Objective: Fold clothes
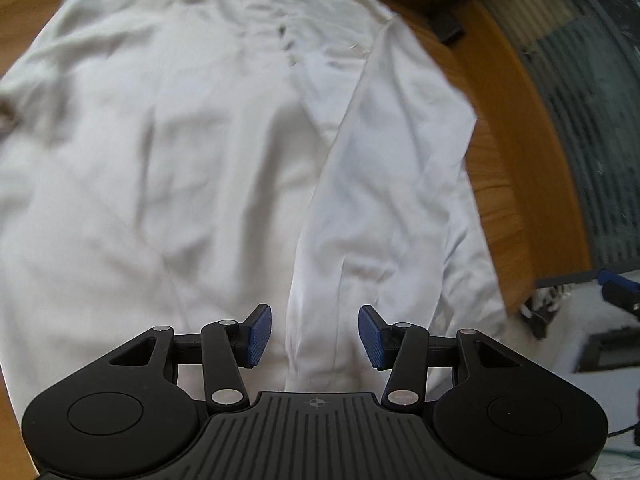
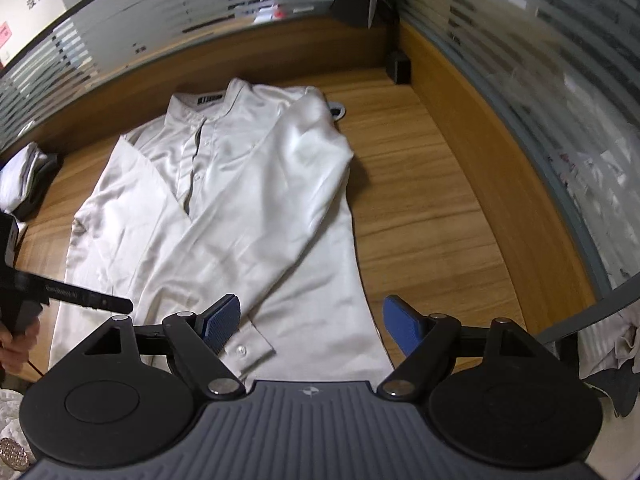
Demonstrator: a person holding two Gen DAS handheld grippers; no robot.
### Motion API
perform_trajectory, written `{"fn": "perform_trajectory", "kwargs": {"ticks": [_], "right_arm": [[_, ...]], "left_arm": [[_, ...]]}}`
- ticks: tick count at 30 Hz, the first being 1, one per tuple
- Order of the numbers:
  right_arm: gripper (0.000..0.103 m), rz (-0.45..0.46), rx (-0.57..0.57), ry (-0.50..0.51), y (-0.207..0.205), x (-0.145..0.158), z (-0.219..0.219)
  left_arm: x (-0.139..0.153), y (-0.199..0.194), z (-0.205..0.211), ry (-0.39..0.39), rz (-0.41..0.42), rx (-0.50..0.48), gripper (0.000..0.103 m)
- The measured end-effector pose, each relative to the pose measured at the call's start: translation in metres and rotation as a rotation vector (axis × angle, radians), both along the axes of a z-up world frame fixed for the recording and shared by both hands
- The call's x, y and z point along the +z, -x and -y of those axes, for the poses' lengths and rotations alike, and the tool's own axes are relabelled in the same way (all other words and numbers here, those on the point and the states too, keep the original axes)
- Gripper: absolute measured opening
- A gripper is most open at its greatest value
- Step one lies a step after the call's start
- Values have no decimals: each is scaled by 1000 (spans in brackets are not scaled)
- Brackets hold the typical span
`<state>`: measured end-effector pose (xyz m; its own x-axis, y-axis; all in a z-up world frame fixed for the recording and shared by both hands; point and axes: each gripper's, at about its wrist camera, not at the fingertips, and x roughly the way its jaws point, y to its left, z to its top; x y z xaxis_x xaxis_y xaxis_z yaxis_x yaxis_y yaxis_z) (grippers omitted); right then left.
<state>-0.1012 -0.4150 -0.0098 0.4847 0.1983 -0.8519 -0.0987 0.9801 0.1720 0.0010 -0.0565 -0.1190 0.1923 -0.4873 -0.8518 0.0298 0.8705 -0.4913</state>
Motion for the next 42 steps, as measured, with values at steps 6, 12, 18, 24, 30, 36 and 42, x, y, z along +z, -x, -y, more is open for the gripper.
{"fn": "perform_trajectory", "kwargs": {"ticks": [6,12,18,24,30,36,42], "right_arm": [[86,2,62,10,2,-3,-3],[86,6,69,5,4,-3,-6],[86,9,60,1,5,-3,-7],[87,6,34,-2,2,-7,-9],[87,20,5,16,-10,-13,-15],[87,72,-21,90,-39,-23,-19],[87,90,-20,127,-90,-40,-8]], "left_arm": [[-8,19,11,-24,-1,31,50],[-15,20,16,-61,-9,14,15],[10,18,-4,-62,64,41,7],[31,7,-41,-107,75,96,7],[20,-3,-75,-137,21,156,8],[17,-8,-82,-176,20,151,14],[16,-4,-88,-246,-11,209,26]]}}
